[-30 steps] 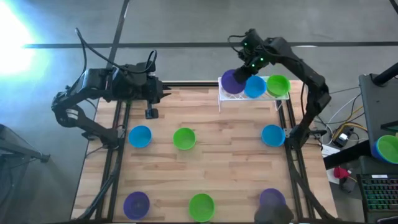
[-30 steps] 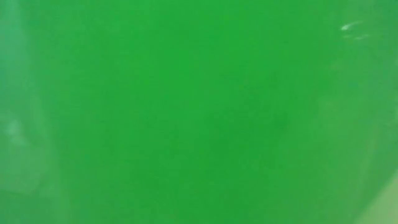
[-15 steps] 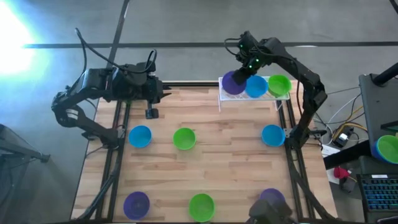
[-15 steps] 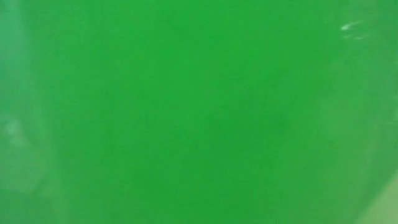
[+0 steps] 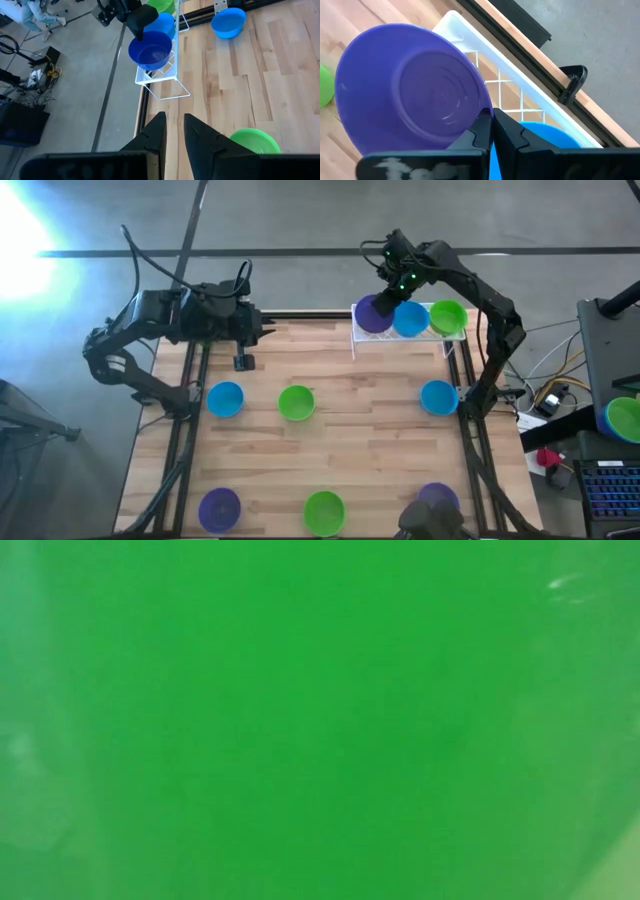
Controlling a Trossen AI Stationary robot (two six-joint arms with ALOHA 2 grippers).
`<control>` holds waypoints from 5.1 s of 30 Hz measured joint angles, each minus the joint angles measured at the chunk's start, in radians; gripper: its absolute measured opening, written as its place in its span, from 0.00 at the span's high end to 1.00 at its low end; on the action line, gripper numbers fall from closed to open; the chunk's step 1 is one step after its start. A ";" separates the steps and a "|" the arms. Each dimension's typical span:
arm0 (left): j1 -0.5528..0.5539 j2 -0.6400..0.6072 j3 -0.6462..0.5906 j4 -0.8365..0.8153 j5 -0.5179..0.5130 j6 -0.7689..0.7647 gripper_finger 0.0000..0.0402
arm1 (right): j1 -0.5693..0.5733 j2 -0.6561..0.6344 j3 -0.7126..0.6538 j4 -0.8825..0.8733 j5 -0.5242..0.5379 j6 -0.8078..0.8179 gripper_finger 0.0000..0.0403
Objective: Pick & Place Mini bowls
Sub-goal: Put the top violet bowl on the shelf, then stack the right blue bowl on top of the blue bowl on the shelf
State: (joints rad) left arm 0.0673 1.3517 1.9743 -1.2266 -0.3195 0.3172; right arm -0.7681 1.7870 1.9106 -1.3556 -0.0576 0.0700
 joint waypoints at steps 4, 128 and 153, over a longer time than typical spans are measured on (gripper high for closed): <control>0.000 0.000 0.000 0.000 0.000 0.001 0.84 | 0.000 0.000 0.000 0.001 -0.002 -0.003 0.98; 0.000 0.000 0.000 -0.001 -0.001 0.004 0.84 | 0.704 -0.511 -0.263 -0.216 0.013 0.843 0.79; 0.000 0.000 0.000 0.000 0.007 -0.008 0.84 | 0.906 -0.523 -0.928 -0.050 0.035 1.292 0.80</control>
State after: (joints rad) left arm 0.0677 1.3518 1.9739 -1.2266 -0.3122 0.3095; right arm 0.1375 1.2636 0.9827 -1.4058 -0.0231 1.3620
